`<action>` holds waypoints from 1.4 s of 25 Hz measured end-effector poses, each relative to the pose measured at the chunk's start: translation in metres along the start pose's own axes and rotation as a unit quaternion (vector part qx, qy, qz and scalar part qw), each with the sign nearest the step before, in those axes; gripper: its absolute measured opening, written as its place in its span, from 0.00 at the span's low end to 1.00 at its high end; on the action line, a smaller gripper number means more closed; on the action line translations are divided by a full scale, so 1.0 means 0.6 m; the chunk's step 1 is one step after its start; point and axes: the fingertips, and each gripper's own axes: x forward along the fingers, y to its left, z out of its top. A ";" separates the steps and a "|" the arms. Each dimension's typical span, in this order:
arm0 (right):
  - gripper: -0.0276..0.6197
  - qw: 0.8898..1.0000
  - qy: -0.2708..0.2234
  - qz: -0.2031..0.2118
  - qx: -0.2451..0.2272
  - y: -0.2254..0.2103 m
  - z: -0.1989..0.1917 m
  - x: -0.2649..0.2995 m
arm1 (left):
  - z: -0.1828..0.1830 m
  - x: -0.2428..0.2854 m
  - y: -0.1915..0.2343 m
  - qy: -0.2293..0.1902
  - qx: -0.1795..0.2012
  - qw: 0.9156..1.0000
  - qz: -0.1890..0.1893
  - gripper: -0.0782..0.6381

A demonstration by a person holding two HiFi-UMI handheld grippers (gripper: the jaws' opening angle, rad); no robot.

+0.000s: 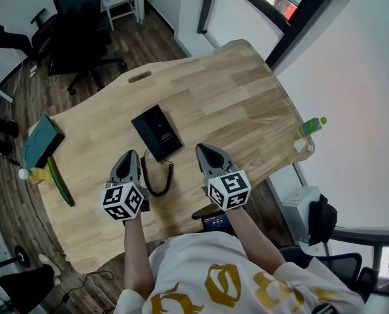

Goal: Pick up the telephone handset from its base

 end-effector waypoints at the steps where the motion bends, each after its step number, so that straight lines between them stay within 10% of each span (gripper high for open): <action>1: 0.05 1.000 0.000 -0.005 -0.003 -0.005 -0.001 0.003 | -0.001 0.003 0.001 0.003 0.003 1.000 0.002 0.12; 35: 0.05 0.995 0.092 0.017 0.018 -0.068 -0.084 0.153 | -0.110 0.120 0.051 0.096 -0.042 0.995 0.003 0.12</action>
